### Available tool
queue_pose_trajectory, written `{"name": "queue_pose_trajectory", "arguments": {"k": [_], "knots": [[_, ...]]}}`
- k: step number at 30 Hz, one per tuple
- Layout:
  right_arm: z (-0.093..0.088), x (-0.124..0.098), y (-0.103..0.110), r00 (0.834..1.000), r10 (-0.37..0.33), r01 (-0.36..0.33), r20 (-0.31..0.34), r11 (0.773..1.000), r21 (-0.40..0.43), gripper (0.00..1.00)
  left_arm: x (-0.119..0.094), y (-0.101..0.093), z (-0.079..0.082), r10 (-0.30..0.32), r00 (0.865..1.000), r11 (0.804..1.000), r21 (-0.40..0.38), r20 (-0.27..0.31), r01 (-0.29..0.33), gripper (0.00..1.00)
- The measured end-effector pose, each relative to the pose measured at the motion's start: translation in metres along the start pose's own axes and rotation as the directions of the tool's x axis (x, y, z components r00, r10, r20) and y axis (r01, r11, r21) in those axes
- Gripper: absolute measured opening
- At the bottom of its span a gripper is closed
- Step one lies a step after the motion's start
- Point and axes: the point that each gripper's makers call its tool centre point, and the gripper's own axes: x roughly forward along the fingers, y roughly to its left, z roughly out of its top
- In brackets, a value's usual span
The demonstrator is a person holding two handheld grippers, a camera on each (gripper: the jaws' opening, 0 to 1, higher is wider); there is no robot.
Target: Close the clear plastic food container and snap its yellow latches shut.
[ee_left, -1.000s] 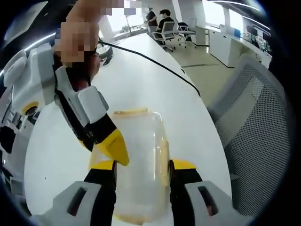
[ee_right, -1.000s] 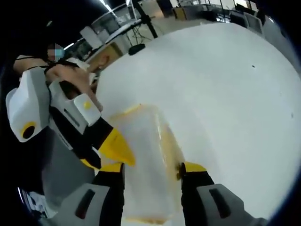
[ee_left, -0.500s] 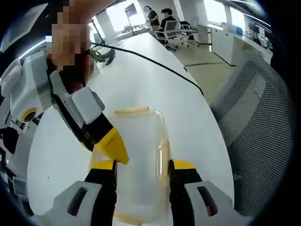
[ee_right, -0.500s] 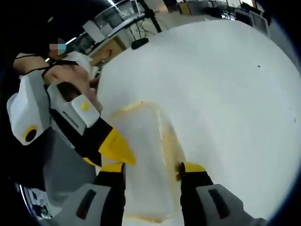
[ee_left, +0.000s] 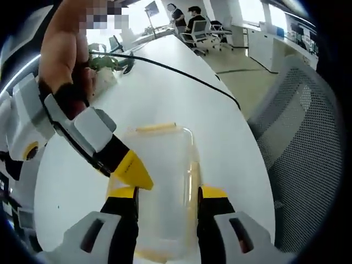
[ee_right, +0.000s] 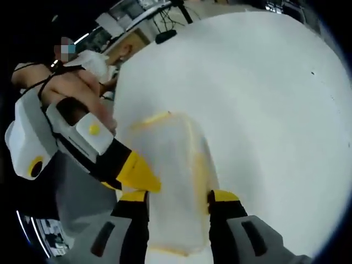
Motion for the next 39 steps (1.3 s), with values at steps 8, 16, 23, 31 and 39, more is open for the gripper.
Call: {"name": "queue_pose_trajectory", "arguments": {"k": [8, 16, 23, 31, 39], "knots": [[-0.0054, -0.0016, -0.0015, 1.0, 0.0, 0.0, -0.012, 1.0, -0.006, 0.43, 0.0014, -0.0003, -0.0004, 0.004, 1.0, 1.0, -0.005, 0.005, -0.004, 0.4], [-0.0061, -0.0013, -0.003, 1.0, -0.006, 0.006, -0.013, 1.0, 0.004, 0.43, 0.0014, 0.0004, 0.0001, 0.009, 1.0, 1.0, -0.017, 0.0, -0.009, 0.4], [-0.0062, -0.0009, -0.0035, 1.0, -0.016, 0.016, -0.011, 1.0, 0.013, 0.44, 0.0011, -0.0003, -0.0002, 0.008, 1.0, 1.0, -0.013, 0.0, -0.008, 0.41], [-0.0031, -0.0026, -0.0005, 0.999, -0.042, 0.041, -0.018, 0.998, -0.046, 0.44, 0.001, -0.0013, 0.0008, 0.014, 0.999, 1.0, 0.009, -0.03, -0.014, 0.42], [-0.0001, -0.0059, 0.0022, 0.995, -0.102, 0.099, -0.019, 0.99, -0.098, 0.45, 0.0007, 0.0013, 0.0028, 0.001, 0.999, 0.999, -0.055, -0.05, -0.004, 0.52]]}}
